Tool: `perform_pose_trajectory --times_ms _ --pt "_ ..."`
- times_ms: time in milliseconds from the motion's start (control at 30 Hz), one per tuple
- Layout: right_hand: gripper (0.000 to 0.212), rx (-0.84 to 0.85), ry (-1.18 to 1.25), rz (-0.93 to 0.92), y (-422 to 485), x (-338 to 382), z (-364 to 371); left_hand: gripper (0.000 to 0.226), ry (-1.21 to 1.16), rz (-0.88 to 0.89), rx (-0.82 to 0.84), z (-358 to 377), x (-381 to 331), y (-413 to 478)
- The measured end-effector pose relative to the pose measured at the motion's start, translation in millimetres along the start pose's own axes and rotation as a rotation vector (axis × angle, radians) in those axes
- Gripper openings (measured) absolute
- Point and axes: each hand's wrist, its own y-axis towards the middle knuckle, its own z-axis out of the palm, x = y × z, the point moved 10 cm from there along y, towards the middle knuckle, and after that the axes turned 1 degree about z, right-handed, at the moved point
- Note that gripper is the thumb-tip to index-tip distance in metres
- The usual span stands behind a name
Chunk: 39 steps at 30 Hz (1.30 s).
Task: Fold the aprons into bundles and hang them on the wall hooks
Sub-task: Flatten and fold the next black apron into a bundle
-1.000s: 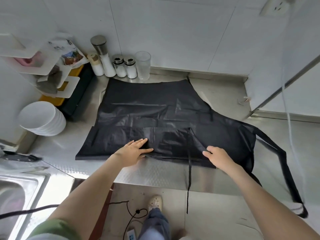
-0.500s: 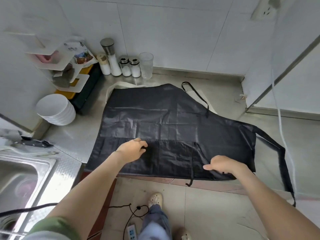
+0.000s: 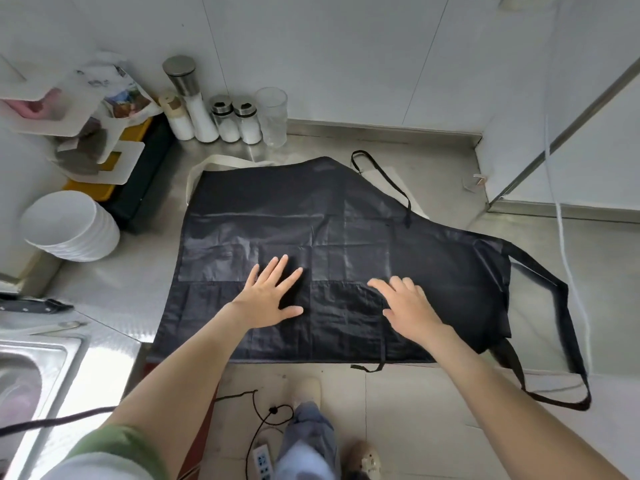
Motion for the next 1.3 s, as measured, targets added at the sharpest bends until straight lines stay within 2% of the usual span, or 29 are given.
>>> perform_pose_trajectory --times_ms 33,100,167,233,333,400,433,467,533,633,733,900,1033,1167,1233,1300 --pt "0.034 0.049 -0.008 -0.072 1.9 9.3 4.7 0.098 0.001 0.031 -0.010 -1.7 -3.7 4.7" --pt "0.010 0.132 0.080 -0.027 6.7 5.5 8.5 0.097 0.034 0.093 0.044 2.9 -11.7 13.3" --pt "0.023 0.067 0.313 0.159 12.9 -16.8 -3.6 0.107 0.051 0.105 0.148 12.9 -13.7 16.1" --pt "0.032 -0.139 0.714 0.442 14.5 -55.7 -23.2 0.112 0.039 0.096 0.203 16.1 -11.7 17.6" --pt "0.023 -0.396 1.599 0.856 9.4 -104.4 -27.3 0.117 0.027 0.093 0.195 12.2 -11.0 19.1" --pt "0.021 -0.491 1.881 0.948 17.5 -126.9 -36.3 0.121 0.046 0.083 0.164 7.1 -9.4 20.6" --pt "0.023 -0.516 1.889 0.964 21.9 -139.9 -40.4 0.122 0.051 0.081 0.146 5.0 -9.2 21.1" --pt "0.029 -0.533 1.801 0.991 27.2 -153.0 -43.3 0.120 0.043 0.081 0.122 1.0 -8.8 22.8" --pt "0.057 -0.537 1.554 1.031 38.0 -164.4 -49.0 0.107 -0.047 0.069 0.048 -12.5 -6.1 28.3" --pt "0.081 -0.432 1.292 0.861 77.0 -135.0 -68.7 0.080 -0.152 -0.015 -0.133 -51.2 16.2 46.4" --pt "0.074 -0.215 1.021 0.622 127.5 -81.4 -81.3 0.066 -0.111 -0.116 -0.253 -85.5 46.1 65.8" --pt "0.062 -0.130 0.579 0.179 209.2 6.9 -111.7 0.057 -0.105 -0.225 -0.339 -126.5 92.3 94.4" --pt "0.074 0.008 0.259 0.047 253.4 45.6 -117.1 0.069 -0.117 -0.217 -0.334 -150.3 115.1 122.6" --pt "0.093 0.240 0.065 -0.043 271.6 62.0 -103.5 0.074 -0.104 -0.154 -0.221 -158.3 121.9 154.0" --pt "0.090 0.250 -0.005 -0.058 279.9 66.2 -102.5 0.078 -0.092 -0.099 -0.153 -158.0 118.0 167.1" --pt "0.074 0.185 -0.070 -0.110 286.1 72.9 -110.8 0.085 -0.101 -0.060 -0.109 -157.4 114.3 178.8"
